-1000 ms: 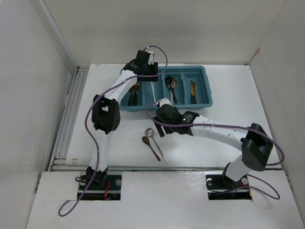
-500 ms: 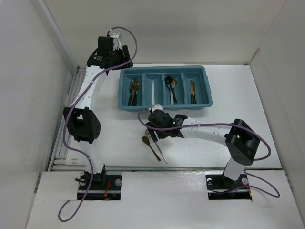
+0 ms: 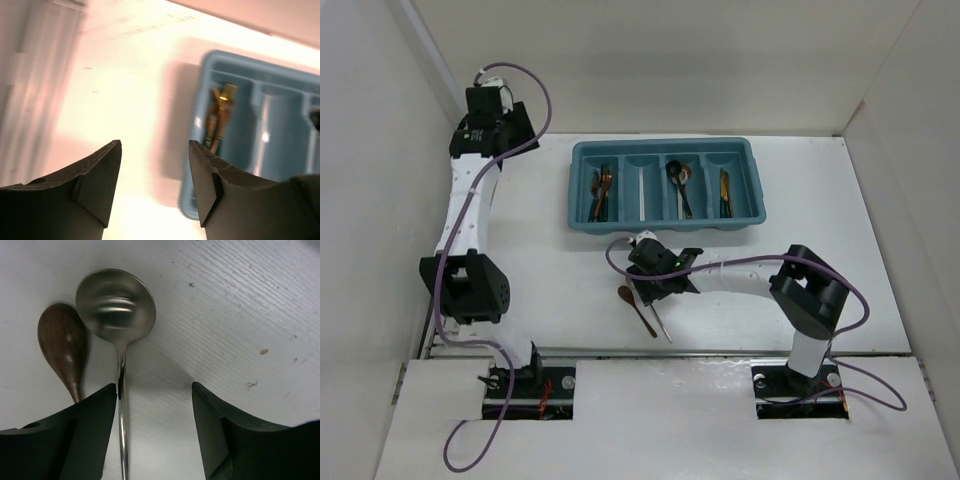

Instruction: Sort the eating utensils into containers

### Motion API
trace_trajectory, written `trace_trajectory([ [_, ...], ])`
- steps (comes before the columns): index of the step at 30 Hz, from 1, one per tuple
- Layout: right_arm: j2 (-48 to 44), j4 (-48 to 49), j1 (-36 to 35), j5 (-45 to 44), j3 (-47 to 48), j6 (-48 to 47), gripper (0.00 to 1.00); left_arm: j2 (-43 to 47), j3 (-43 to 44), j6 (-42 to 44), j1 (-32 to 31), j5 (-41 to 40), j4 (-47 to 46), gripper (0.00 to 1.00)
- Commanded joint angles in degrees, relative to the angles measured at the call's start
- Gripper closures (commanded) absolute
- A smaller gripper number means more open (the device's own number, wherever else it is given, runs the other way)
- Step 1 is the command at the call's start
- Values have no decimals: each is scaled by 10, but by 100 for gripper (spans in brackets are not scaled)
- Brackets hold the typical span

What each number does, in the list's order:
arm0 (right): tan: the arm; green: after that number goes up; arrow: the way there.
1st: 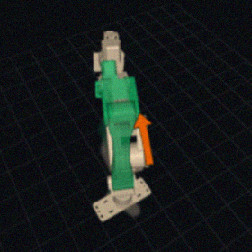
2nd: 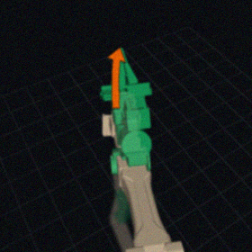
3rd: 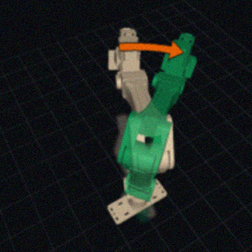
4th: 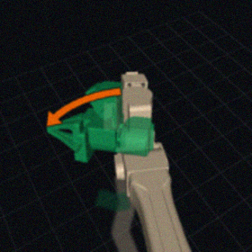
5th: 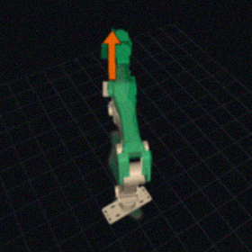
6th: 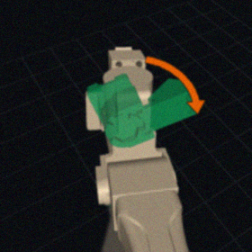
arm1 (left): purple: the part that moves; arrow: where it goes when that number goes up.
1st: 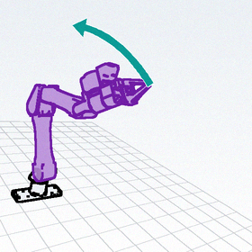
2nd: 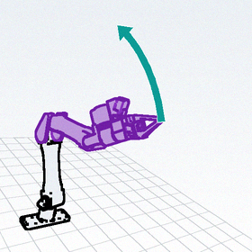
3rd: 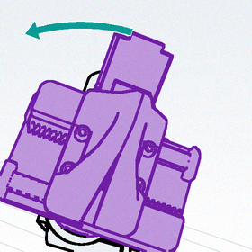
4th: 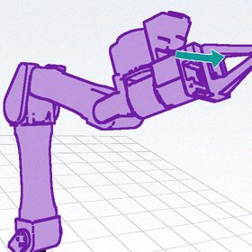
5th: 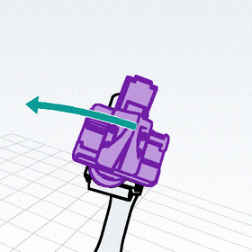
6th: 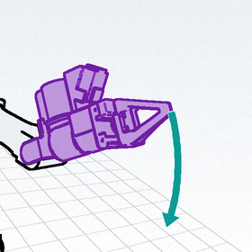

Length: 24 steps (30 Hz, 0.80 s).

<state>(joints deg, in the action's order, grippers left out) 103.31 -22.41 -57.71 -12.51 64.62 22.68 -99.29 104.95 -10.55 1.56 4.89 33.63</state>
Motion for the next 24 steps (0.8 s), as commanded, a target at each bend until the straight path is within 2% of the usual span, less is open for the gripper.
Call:
trace_trajectory([
  [1, 7, 41, -3, 20, -3, -3, 33, 68, -19, 28, 4, -125, -10, 47],
  [5, 24, 41, -8, 25, -3, -8, 36, 86, -37, 16, 14, -239, -10, 43],
  [9, 50, 25, -8, 20, 9, -1, 52, 111, -58, 4, 27, -263, -10, 43],
  [10, 55, 18, -8, 20, 9, -1, 61, 118, -66, 4, 32, -263, -10, 43],
  [12, 65, 11, -8, 20, 9, -1, 73, 124, -73, 4, 32, -263, -10, 43],
  [13, 71, 5, -8, 14, 15, -1, 86, 124, -73, 4, 38, -263, -10, 43],
  [15, 71, -7, -8, 2, 20, 4, 99, 131, -87, 4, 38, -263, -10, 43],
  [20, -3, -51, -8, -44, 20, 10, 100, 136, -92, 4, 43, -256, -15, 45],
  [24, -95, -119, -8, -102, 79, -17, 100, 136, -92, 4, 43, -243, -15, 46],
])
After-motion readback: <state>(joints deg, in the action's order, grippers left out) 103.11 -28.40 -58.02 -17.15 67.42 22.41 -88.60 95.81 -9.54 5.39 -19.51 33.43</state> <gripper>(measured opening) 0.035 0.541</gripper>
